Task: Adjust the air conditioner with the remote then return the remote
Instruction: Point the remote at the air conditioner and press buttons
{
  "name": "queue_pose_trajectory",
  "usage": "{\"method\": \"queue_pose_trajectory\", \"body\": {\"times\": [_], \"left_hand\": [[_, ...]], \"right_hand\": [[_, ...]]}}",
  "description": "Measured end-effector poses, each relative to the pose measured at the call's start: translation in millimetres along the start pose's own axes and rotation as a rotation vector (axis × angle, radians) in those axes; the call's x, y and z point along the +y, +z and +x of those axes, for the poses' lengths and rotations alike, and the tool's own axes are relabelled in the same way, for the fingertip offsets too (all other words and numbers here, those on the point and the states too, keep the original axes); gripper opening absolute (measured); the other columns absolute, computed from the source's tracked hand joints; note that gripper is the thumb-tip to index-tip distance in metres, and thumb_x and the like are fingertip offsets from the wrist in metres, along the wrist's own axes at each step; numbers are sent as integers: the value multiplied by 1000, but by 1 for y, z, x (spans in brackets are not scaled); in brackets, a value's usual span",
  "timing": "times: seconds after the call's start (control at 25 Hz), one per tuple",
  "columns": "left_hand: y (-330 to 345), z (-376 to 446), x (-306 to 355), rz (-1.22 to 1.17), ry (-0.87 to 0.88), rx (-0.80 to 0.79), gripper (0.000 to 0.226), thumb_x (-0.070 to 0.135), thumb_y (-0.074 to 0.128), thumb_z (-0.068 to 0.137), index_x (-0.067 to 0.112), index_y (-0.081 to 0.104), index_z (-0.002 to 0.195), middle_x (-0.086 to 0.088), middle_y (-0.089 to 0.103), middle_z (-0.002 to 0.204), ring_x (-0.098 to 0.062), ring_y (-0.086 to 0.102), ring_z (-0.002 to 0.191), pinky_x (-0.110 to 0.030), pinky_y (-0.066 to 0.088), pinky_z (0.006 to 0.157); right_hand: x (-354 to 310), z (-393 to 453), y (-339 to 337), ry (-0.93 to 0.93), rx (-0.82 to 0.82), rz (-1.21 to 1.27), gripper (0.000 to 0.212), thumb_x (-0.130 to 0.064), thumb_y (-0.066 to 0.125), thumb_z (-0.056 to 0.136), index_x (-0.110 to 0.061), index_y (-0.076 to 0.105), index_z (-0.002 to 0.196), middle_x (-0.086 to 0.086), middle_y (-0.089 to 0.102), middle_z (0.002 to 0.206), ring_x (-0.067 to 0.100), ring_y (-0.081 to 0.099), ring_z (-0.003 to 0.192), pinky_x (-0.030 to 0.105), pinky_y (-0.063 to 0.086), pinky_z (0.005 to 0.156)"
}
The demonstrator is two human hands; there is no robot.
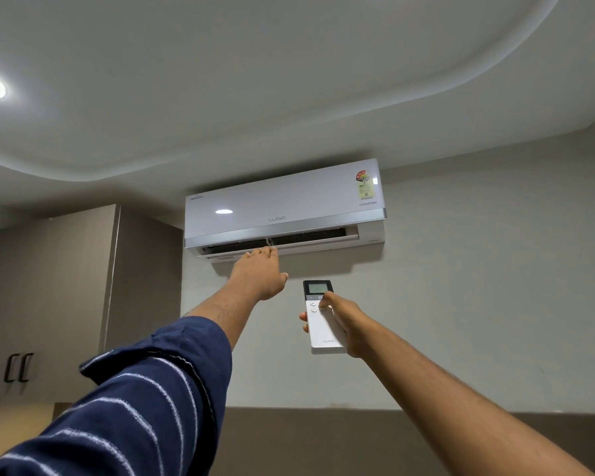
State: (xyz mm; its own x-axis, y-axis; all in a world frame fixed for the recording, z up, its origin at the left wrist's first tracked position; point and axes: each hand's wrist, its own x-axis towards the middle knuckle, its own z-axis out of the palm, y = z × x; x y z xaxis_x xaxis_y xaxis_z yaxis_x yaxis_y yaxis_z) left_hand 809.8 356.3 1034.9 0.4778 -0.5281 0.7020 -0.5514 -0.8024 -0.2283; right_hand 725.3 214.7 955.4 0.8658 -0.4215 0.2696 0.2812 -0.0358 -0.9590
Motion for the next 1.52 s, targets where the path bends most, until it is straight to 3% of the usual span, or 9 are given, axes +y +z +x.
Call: {"method": "queue_pose_trajectory", "body": {"times": [0.96,1.52], "left_hand": [[2,-6,-5,-15,-25,-16,70,42,36,98,7,14,155,-11,18,162,-28,21,149,-42,22,119],[-5,-17,-11,-25,-36,-24,69,42,37,98,9,15,155,-11,18,163,-29,20,149,-44,24,119]], "right_hand": [[-3,-11,6,24,-41,10,23,-15,41,82,-9,58,97,5,78,69,18,72,55,24,54,58],[-14,-21,17,-3,9,-4,25,-16,40,82,-9,59,97,6,77,70,21,71,63,27,54,64]]}}
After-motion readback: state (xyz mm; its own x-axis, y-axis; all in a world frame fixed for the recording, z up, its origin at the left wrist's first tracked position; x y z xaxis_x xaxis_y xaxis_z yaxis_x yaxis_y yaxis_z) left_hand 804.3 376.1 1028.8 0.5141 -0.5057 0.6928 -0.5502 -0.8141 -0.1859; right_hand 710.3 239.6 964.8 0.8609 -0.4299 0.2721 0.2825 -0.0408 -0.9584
